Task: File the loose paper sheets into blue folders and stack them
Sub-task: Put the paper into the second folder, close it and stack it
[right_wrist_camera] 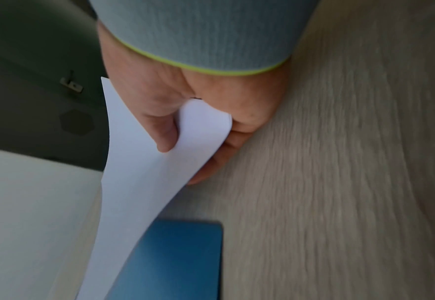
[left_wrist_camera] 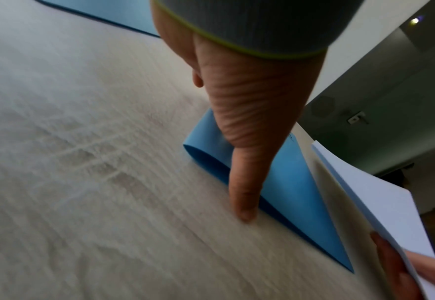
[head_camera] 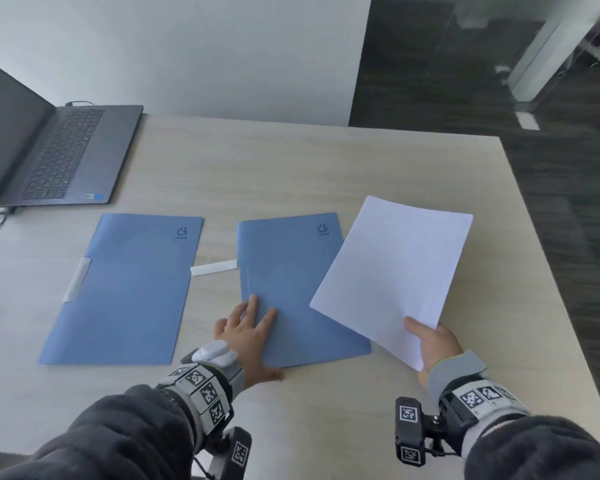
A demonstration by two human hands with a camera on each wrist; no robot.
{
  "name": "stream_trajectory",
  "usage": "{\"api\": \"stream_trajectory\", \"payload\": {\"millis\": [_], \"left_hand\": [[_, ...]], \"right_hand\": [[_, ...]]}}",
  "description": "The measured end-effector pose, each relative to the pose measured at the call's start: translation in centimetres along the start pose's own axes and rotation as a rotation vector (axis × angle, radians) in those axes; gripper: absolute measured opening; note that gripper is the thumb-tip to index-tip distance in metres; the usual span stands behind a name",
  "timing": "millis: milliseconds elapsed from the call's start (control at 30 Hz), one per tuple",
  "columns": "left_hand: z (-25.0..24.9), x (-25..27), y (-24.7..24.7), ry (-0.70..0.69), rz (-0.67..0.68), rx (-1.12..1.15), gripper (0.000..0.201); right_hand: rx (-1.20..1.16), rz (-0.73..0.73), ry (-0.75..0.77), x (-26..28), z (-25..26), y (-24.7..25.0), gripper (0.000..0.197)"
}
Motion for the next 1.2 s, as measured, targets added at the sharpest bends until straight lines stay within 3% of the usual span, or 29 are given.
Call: {"api": "stream_trajectory", "payload": {"millis": [133, 267, 367, 500, 600, 733, 833, 1067, 1200], "left_hand": [[1.3, -0.5, 1.7, 0.039, -0.077, 0.043, 0.082], [2.6, -0.7, 2.9, 0.12, -0.078, 0.168, 0.086], [3.8, -0.6, 3.2, 0.181, -0.154, 0.397, 0.083], [4.4, 1.3, 3.5, 0.202, -0.287, 0.774, 0.063], [5.4, 2.4, 2.5, 0.249, -0.305, 0.989, 0.055], [6.9, 3.1, 0.0, 0.382, -0.229, 1.099, 0.04], [7.8, 3.9, -0.6, 0.471, -0.257, 1.193, 0.028], [7.9, 4.1, -0.6, 0.51, -0.328, 1.249, 0.017], [7.7, 4.6, -0.1, 0.444, -0.396, 1.254, 0.013]], "right_hand": [[-0.043, -0.103, -0.017, -0.6, 1.0, 3.2, 0.016], [-0.06, -0.135, -0.045, -0.8, 0.7, 4.0, 0.008], [-0.012, -0.115, 0.029, -0.3, 0.9, 3.3, 0.013], [0.139, 0.031, 0.057, -0.2, 0.3, 0.0, 0.006], [0.268, 0.16, 0.062, -0.2, -0.1, -3.3, 0.014], [0.35, 0.287, 0.076, 0.5, 0.4, -8.0, 0.011], [0.414, 0.323, 0.108, 0.9, 0.5, -11.3, 0.009], [0.514, 0.341, 0.112, 1.9, 0.2, -15.4, 0.01], [0.528, 0.336, 0.098, 2.2, -0.1, -15.7, 0.006]]}}
Point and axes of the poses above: each hand's wrist, its own x-axis away from the middle knuckle, its own y-axis out of the back of the hand, z = x × y, the point moved 7 cm from there along -x, towards the middle knuckle, and after that the axes turned 1 degree about z, right-handed, at the moved point
